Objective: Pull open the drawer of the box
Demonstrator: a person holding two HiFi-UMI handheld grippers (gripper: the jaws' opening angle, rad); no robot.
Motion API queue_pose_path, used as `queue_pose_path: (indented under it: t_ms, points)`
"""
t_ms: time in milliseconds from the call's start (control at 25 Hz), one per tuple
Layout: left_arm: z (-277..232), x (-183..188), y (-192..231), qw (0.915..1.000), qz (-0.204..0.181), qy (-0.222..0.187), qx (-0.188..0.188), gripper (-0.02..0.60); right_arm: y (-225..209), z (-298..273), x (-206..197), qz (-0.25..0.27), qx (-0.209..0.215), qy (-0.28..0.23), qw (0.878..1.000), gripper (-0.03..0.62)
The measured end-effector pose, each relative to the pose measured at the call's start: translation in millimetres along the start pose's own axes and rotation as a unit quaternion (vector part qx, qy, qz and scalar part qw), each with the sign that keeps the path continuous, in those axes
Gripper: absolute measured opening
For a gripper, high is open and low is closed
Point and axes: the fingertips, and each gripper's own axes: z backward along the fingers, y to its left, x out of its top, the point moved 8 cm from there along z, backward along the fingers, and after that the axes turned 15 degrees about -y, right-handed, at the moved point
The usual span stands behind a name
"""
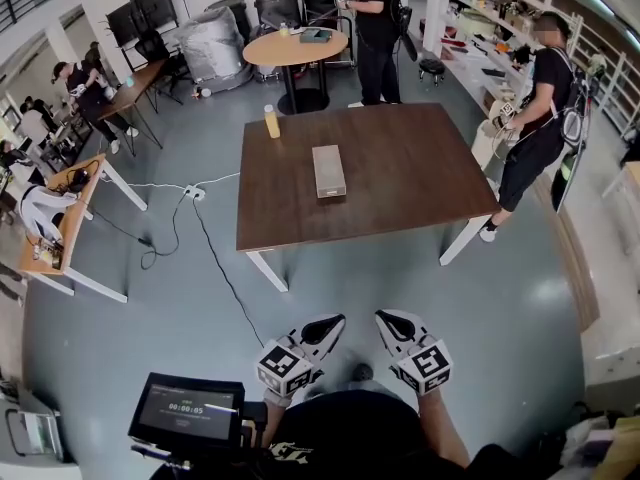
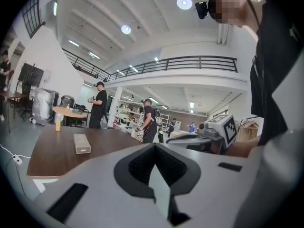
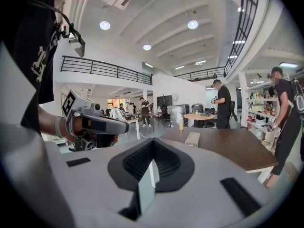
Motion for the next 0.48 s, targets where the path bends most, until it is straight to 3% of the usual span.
queue_pose_path:
  t_ms: [480]
  points:
    - [-53, 2, -15, 0.9997, -0.008, 0.002, 0.024, 0.005, -52, 12, 5, 0.002, 0.026, -0.024, 0.999, -0.014]
